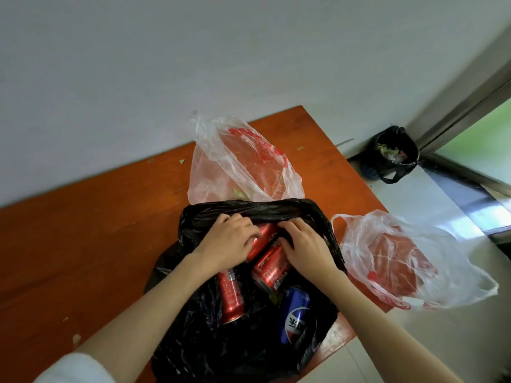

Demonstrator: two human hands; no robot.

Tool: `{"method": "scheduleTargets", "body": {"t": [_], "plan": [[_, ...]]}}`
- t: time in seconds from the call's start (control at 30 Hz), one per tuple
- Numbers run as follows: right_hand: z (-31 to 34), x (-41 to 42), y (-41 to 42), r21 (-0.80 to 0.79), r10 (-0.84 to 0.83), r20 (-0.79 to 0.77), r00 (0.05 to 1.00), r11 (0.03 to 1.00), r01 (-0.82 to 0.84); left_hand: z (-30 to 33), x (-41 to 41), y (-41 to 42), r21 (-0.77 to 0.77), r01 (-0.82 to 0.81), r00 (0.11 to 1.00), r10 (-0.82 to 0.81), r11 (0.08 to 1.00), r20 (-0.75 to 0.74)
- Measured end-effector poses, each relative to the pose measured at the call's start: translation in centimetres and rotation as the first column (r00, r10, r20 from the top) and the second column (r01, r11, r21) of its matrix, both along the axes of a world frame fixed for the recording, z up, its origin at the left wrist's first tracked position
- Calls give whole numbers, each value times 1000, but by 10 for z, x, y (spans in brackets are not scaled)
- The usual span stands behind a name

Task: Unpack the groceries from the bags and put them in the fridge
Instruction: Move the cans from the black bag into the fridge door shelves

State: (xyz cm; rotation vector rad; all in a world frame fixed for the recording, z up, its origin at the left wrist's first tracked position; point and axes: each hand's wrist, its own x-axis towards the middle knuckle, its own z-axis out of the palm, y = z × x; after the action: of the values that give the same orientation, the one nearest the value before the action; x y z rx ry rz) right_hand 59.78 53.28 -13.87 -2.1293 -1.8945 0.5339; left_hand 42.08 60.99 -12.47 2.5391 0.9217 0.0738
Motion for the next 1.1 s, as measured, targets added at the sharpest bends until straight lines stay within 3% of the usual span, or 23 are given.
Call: {"method": "scheduleTargets", "body": {"t": [0.1,0.23,0.33,0.47,0.6,0.8,0.93,1.1], "plan": [[-3,9,0,-171,-49,14,999,984,51,-7,5,14,-1,-83,981,81,997,-178],[6,9,-6,-124,-168,-145,975,981,151,-4,13,22,-10,-128,960,122,992,-250],[13,-6,-21,-43,-360,-192,913,933,359,-5,19,11,66,-185,956,195,980,-220],[17,-31,-38,-291,-438,-130,889,874,388,-13,26,-6,-62,-292,916,260,954,-304],[6,-41,-33,-393,-553,-141,821,792,466,-23,24,-10,-157,-344,893,271,926,-359],[-7,-46,-11,-595,-780,-308,545,605,529,-24,21,-3,-329,-463,868,346,823,-358],[-12,-45,0,-711,-886,-410,218,460,532,-18,20,0,-330,-494,852,372,804,-369],[-9,-45,-1,-732,-895,-434,103,417,538,1,16,3,-389,-497,851,349,776,-392]]}}
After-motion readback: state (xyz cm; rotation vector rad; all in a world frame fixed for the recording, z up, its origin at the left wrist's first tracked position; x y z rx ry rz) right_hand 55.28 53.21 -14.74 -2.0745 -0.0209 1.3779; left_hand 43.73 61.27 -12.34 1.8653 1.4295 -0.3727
